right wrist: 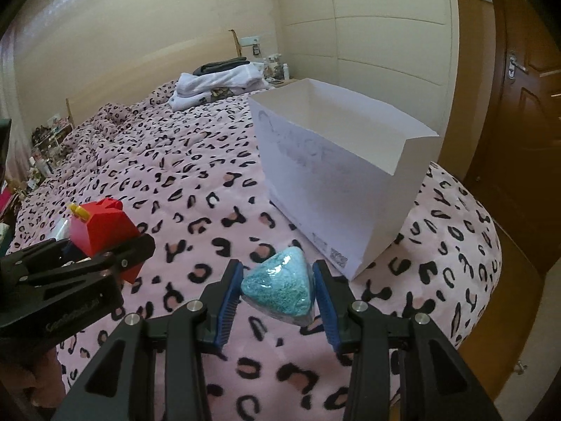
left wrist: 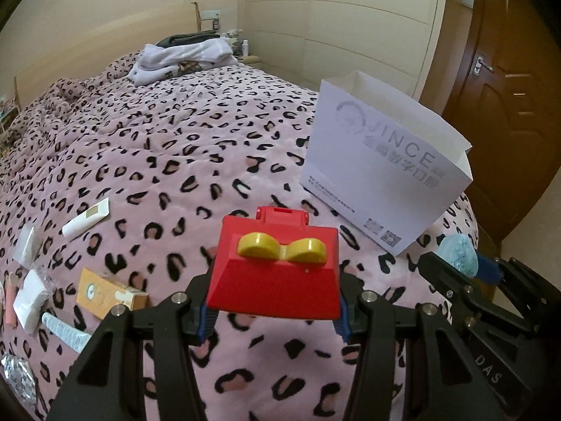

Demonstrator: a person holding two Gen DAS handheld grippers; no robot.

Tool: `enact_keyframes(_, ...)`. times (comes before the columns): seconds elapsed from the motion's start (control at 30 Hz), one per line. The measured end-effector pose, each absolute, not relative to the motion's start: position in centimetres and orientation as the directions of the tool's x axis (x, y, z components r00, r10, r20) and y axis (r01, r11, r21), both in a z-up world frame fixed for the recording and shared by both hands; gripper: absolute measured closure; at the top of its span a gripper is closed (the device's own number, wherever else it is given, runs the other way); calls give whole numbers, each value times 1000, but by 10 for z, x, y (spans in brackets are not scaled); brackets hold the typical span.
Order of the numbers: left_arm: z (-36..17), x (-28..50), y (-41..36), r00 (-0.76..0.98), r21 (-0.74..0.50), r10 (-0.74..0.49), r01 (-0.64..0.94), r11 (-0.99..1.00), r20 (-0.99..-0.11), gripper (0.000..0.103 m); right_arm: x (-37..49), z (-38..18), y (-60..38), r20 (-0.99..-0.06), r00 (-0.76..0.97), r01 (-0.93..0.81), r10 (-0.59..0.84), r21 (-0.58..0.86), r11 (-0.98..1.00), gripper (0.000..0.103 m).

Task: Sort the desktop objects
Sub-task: 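Carry the red box in the left tool while the right tool carries the pouch toward the white paper bag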

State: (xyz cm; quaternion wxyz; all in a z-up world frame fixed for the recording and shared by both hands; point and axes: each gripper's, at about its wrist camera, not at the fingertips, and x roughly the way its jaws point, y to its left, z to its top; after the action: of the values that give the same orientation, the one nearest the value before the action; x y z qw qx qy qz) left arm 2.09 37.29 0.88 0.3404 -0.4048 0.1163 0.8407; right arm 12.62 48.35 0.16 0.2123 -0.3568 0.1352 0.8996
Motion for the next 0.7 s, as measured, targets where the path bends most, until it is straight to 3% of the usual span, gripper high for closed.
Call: enact_keyframes(0.7,24,23,428,-427,-46,507,-729,-683,-749,50,130,25,521,-657,-674,-511,338,84,-855,61)
